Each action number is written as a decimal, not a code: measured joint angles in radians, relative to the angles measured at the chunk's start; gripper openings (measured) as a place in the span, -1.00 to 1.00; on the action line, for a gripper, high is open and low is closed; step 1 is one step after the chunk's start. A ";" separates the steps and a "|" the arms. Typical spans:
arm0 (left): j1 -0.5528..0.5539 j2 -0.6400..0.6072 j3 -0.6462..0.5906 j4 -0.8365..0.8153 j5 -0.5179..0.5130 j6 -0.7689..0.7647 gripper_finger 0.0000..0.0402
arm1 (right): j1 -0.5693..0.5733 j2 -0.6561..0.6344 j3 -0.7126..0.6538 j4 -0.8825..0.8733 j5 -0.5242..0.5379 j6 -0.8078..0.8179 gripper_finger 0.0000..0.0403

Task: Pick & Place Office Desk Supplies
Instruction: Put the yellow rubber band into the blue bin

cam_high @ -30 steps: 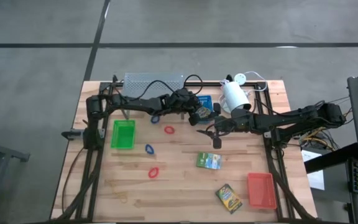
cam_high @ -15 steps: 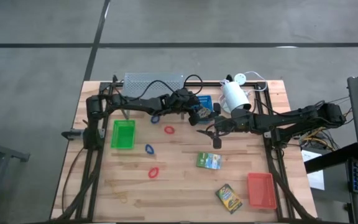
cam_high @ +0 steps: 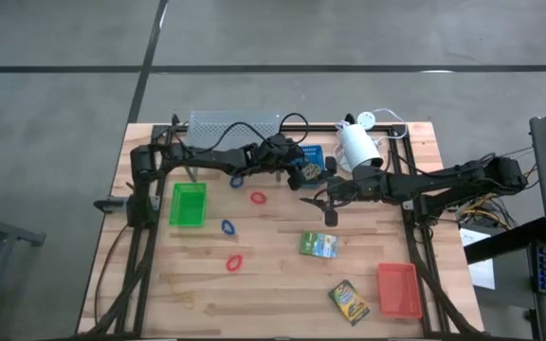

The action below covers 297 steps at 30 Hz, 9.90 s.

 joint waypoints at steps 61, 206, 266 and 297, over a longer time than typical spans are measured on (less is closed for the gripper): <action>-0.388 -0.736 -0.497 -0.618 -0.179 -0.468 -0.26 | 0.000 0.000 0.000 0.000 0.000 0.000 0.05; -1.221 -0.361 -0.451 -0.786 0.193 -0.988 -0.99 | 0.000 0.000 0.000 0.001 0.000 -0.001 0.05; -1.036 -0.643 -0.393 -0.417 -0.850 -0.593 -1.00 | 0.000 0.000 0.000 0.001 0.000 0.001 0.05; -0.817 -0.695 -0.393 -0.155 -0.573 0.042 -1.00 | 0.000 0.000 0.000 0.001 -0.008 0.002 0.05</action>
